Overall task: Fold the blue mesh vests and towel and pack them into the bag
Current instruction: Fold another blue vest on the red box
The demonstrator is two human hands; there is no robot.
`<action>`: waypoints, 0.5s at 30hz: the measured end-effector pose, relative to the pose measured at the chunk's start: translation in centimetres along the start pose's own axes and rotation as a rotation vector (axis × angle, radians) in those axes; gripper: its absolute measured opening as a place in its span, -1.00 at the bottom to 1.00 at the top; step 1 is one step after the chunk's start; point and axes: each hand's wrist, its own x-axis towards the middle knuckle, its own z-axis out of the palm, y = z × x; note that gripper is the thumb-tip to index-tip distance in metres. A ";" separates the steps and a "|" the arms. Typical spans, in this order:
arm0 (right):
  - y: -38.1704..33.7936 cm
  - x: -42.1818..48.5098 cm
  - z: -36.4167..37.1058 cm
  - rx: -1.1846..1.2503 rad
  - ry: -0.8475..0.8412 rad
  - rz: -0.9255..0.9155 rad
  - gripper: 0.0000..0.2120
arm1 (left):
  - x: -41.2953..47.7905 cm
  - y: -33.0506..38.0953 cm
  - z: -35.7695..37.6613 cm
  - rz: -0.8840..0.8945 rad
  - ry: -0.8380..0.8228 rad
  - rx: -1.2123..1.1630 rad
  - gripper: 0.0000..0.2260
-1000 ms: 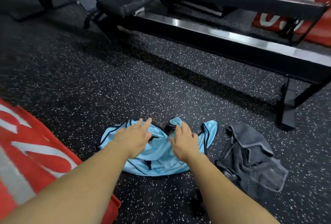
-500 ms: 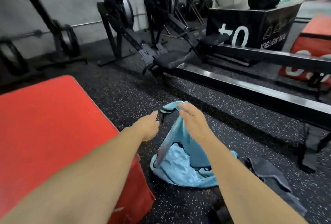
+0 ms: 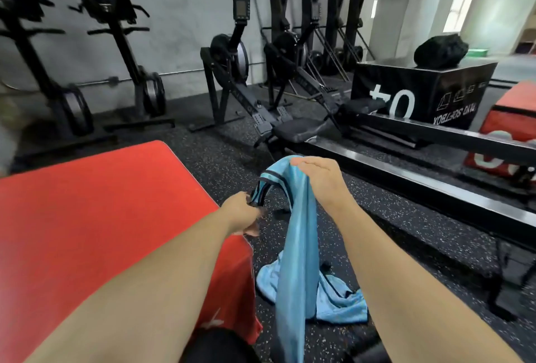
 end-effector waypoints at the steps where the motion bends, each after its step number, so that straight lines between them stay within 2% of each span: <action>1: -0.3 -0.2 0.2 0.017 -0.003 0.007 -0.84 | -0.4 0.0 0.0 -0.027 0.004 -0.097 -0.92; 3: -0.8 -0.8 0.6 0.040 -0.015 0.012 -0.89 | -0.8 0.2 -0.2 -0.075 0.075 -0.329 -0.80; 6: -1.5 -1.7 1.0 0.082 -0.042 0.005 -0.87 | -1.1 0.7 -1.4 -0.177 0.125 -0.584 -0.83; 10: -2.4 -3.9 1.6 0.066 -0.161 -0.034 -0.85 | -1.8 0.9 -2.7 -0.229 0.050 -0.712 -0.47; 11: -2.7 -4.5 1.8 0.057 -0.201 -0.040 -0.84 | -1.8 0.9 -2.7 -0.237 0.049 -0.735 -0.52; 13: -2.5 -5.3 2.4 0.033 -0.262 -0.014 -0.72 | -2.7 1.4 -2.6 -0.208 0.080 -0.780 -0.76; 14: -2.4 -5.7 2.7 0.012 -0.280 0.010 -0.67 | -1.7 0.8 -2.7 -0.194 0.100 -0.797 -0.66; 15: -2.2 -6.0 2.9 -0.021 -0.302 0.036 -0.62 | -2.1 0.8 -2.8 -0.185 0.115 -0.759 -0.46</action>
